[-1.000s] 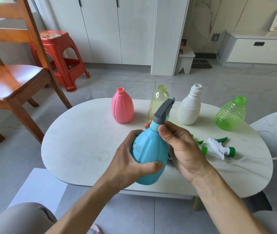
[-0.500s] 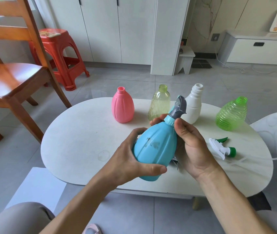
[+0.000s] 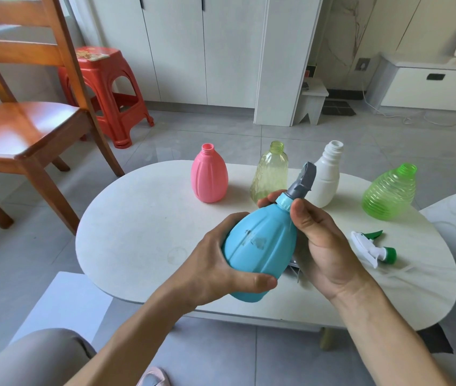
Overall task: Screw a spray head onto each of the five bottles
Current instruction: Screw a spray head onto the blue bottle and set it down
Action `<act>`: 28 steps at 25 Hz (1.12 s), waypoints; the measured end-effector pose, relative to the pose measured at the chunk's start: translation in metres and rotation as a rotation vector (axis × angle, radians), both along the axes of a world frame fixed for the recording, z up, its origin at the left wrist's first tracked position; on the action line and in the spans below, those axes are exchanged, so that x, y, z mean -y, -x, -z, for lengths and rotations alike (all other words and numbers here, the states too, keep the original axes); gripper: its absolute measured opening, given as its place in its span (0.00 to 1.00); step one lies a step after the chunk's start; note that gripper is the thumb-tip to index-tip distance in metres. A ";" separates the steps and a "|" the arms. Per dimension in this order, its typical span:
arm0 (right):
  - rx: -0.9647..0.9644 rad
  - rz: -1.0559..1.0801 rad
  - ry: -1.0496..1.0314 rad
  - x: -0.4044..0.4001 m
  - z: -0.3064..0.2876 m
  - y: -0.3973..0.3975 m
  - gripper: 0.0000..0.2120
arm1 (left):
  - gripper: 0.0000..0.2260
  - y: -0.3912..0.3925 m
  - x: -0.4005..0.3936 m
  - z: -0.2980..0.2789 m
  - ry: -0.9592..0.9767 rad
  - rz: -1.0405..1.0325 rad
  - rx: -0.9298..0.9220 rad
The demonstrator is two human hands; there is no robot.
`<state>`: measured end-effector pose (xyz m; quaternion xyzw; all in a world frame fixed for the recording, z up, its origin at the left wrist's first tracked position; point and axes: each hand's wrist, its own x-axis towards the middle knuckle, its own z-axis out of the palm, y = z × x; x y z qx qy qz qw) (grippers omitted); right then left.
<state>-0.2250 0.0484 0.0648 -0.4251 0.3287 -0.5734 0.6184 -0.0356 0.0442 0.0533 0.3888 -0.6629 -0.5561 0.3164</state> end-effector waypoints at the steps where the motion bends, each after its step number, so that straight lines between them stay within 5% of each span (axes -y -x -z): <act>1: -0.007 0.016 0.003 -0.001 -0.001 0.000 0.19 | 0.36 0.001 -0.001 0.001 0.016 -0.015 0.002; 10: -0.068 0.072 0.031 0.000 -0.003 0.004 0.13 | 0.36 0.012 -0.006 0.004 0.113 -0.107 0.052; 18: 0.166 -0.222 -0.055 0.002 0.007 0.007 0.27 | 0.30 -0.007 0.004 0.002 -0.229 0.211 -0.086; 28: -0.007 -0.025 -0.020 -0.002 0.000 0.001 0.14 | 0.36 0.001 0.000 0.006 -0.083 0.084 -0.067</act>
